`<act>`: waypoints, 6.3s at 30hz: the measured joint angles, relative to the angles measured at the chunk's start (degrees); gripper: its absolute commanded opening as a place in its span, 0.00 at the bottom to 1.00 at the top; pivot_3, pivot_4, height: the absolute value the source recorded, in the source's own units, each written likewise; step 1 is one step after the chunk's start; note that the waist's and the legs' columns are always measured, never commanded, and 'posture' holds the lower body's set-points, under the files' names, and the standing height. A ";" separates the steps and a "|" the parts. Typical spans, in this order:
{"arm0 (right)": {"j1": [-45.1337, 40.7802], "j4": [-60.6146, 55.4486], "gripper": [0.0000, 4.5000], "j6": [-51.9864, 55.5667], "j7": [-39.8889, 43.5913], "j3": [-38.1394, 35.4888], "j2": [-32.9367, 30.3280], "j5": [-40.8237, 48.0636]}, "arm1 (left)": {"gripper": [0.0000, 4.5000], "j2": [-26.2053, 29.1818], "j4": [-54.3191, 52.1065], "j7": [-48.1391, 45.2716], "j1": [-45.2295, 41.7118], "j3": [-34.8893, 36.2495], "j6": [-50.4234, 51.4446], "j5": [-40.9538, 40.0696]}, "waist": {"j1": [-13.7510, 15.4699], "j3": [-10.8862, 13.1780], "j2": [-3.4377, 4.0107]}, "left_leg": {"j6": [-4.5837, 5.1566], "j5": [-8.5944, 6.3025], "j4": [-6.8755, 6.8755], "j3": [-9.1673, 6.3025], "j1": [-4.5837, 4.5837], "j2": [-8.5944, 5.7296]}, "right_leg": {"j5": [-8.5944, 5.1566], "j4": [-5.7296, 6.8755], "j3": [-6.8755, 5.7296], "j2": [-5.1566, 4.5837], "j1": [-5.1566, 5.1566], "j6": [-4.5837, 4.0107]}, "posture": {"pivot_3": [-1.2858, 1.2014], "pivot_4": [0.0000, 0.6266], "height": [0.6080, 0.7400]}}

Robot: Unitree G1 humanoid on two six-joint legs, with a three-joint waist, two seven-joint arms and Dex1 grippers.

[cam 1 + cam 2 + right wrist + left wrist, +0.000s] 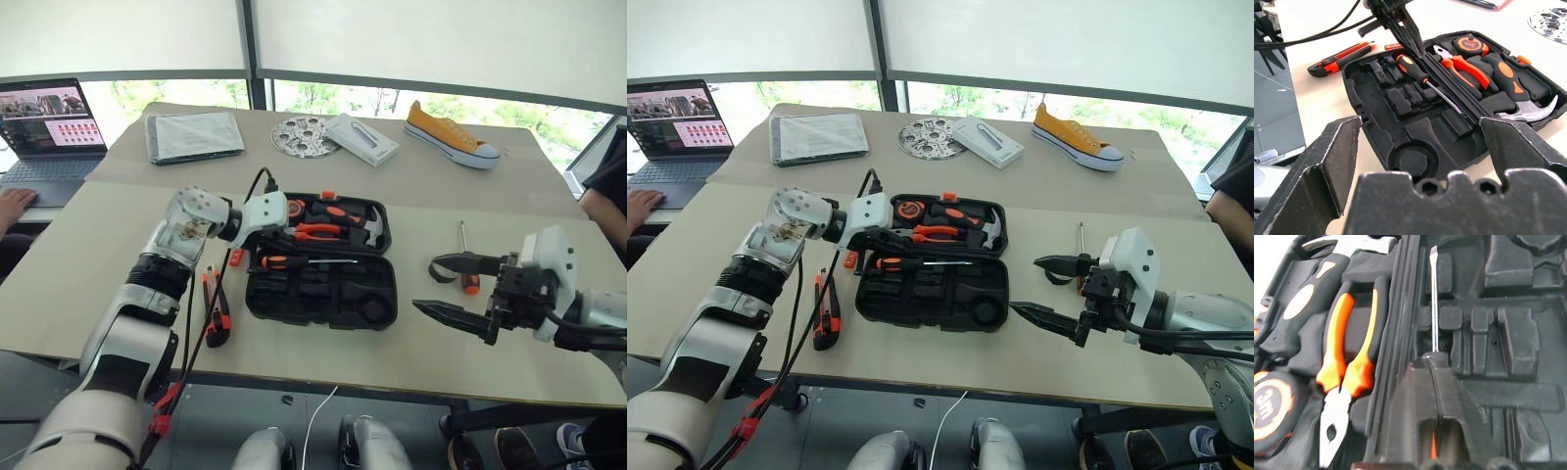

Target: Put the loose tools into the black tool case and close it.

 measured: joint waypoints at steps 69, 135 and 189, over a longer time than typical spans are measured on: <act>-13.83 35.65 1.00 -4.94 -32.46 6.26 18.12 -29.48 | 0.98 13.99 -51.01 2.65 18.47 13.23 44.99 -32.81 | -1.54 -0.13 0.38 | -0.40 0.21 -0.09 0.24 0.26 0.25 | -0.13 0.11 0.30 0.56 0.07 -0.07 | 0.52 0.24 0.94; -34.43 38.97 0.22 -29.10 12.91 36.40 14.93 -34.39 | 1.00 31.74 -62.16 3.67 46.95 29.38 45.25 -37.20 | -1.54 0.21 0.73 | -0.86 0.43 -0.82 0.33 0.78 0.45 | -0.46 0.19 0.50 0.42 0.00 -0.30 | 0.52 0.24 0.94; -39.69 49.76 0.01 -25.33 11.96 38.39 27.85 -39.55 | 1.00 32.04 -63.10 11.57 45.79 30.65 44.26 -39.48 | -1.81 0.21 0.74 | -0.92 0.44 -0.93 0.34 0.80 0.38 | -0.36 0.27 0.36 0.59 0.01 -0.64 | 0.52 0.24 0.94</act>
